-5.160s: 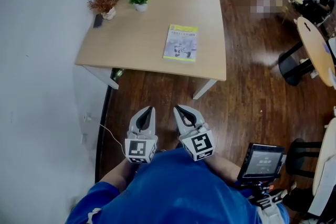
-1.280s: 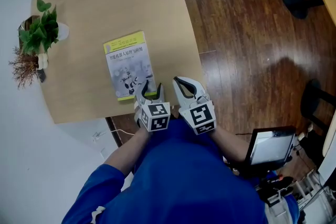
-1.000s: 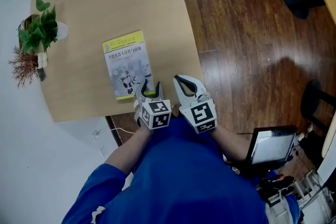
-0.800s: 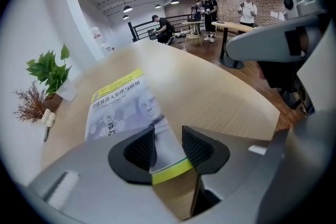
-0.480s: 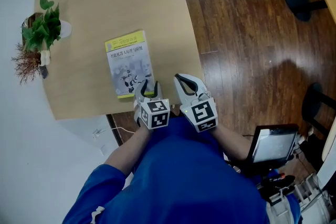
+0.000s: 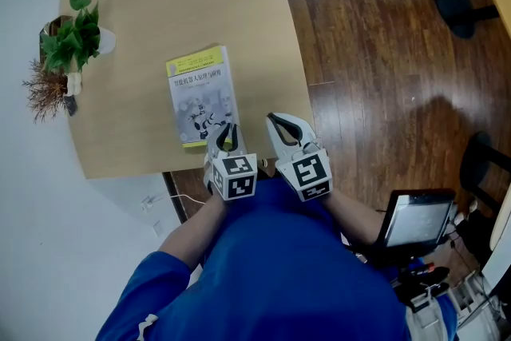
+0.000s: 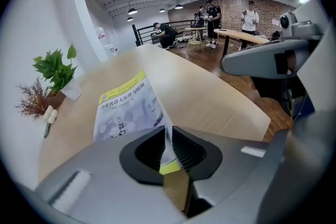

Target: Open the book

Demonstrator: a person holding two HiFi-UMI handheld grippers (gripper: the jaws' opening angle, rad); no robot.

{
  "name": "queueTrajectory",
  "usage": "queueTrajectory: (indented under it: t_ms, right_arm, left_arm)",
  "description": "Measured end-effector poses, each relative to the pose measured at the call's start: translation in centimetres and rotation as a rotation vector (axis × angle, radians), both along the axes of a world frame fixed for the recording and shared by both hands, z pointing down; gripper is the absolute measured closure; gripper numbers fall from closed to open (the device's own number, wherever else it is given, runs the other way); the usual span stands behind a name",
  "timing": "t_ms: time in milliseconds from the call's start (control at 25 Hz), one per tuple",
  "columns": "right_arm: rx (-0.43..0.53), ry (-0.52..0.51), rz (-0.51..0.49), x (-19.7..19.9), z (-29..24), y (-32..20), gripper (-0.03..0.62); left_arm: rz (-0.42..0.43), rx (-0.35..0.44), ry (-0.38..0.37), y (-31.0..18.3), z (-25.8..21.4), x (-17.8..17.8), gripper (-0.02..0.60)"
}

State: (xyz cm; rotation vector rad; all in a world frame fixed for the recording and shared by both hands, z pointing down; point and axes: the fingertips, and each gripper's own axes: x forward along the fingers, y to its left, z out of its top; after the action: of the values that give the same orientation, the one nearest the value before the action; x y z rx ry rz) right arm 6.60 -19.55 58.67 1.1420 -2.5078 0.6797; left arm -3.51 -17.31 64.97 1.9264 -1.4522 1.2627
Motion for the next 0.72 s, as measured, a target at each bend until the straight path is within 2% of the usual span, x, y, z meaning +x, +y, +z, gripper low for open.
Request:
queueTrajectory:
  t_ms: [40,280,720]
  right_arm:
    - [0.003,0.000,-0.003,-0.2,-0.1,0.0,0.591]
    - [0.018,-0.001,-0.017,-0.6,-0.5,0.0,0.591]
    - [0.039,0.000,-0.046,-1.4,-1.1,0.0,0.591]
  left_arm:
    - [-0.003,0.003,-0.002,0.0,-0.1,-0.3,0.544]
    - [-0.010,0.009,0.015,-0.1,-0.6,-1.4,0.569]
    - [-0.064,0.061,0.073,-0.3,-2.3,-3.6,0.571]
